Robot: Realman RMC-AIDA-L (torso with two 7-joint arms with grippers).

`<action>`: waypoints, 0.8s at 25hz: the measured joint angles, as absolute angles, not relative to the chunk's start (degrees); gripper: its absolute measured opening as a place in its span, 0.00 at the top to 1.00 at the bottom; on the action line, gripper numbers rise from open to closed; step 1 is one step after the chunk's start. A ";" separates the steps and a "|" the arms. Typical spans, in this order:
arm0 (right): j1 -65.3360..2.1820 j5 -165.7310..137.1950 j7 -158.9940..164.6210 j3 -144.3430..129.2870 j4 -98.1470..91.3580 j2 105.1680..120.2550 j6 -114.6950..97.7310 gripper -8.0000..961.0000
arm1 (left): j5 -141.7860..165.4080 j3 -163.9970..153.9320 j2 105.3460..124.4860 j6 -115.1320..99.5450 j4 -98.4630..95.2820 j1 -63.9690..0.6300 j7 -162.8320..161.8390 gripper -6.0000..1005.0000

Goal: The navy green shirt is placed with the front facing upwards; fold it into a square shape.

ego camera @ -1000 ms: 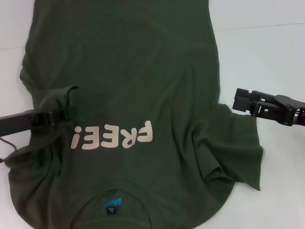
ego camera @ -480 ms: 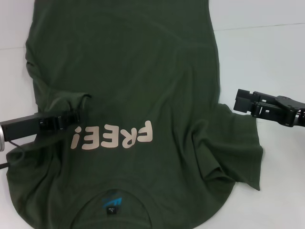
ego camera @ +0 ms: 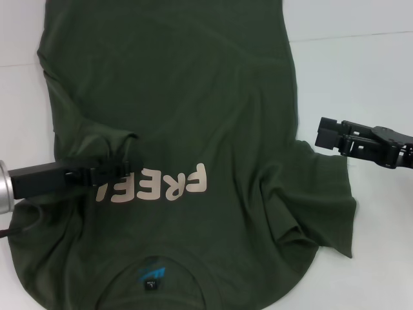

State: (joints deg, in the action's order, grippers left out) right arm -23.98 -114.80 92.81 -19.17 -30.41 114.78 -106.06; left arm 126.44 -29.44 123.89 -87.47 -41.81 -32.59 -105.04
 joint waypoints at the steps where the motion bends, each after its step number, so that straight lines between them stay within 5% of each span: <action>1: -23.99 -114.79 92.81 -19.17 -30.41 114.80 -106.04 0.02 | 126.39 -29.78 123.93 -87.17 -41.73 -32.63 -104.93 0.55; 10: -23.94 -114.78 92.81 -19.16 -30.41 114.76 -105.87 0.02 | 125.08 -29.96 123.93 -84.27 -41.55 -32.78 -103.81 0.22; 20: -24.14 -114.70 92.81 -19.16 -30.41 114.66 -105.53 0.02 | 122.69 -29.37 123.90 -82.02 -41.96 -32.28 -102.09 0.09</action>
